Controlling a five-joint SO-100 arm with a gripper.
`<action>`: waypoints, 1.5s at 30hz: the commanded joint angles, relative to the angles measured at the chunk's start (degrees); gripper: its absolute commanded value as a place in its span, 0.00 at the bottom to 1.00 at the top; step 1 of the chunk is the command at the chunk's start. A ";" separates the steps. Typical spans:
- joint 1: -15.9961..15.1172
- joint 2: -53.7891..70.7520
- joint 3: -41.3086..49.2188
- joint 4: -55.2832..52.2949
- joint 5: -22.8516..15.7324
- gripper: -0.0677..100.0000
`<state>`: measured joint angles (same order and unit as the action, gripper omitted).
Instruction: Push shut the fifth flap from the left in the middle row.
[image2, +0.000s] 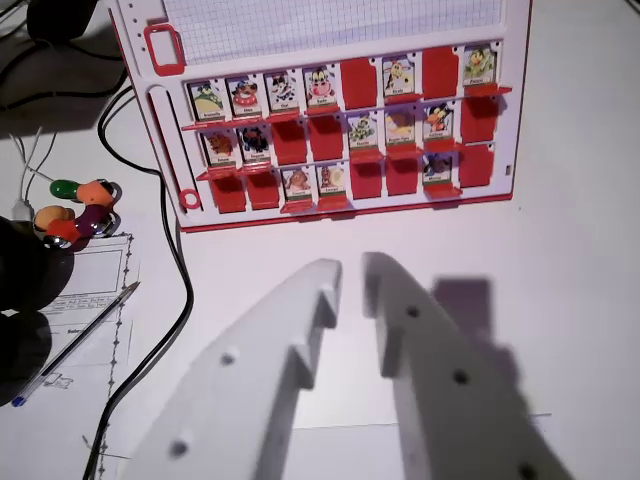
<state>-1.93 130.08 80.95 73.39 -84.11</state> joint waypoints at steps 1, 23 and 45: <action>-0.26 -5.27 -11.16 2.90 1.05 0.02; 0.79 -37.53 -35.68 12.66 6.06 0.02; 3.34 -72.16 -56.60 10.11 7.38 0.02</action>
<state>1.23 58.10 31.11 84.73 -76.99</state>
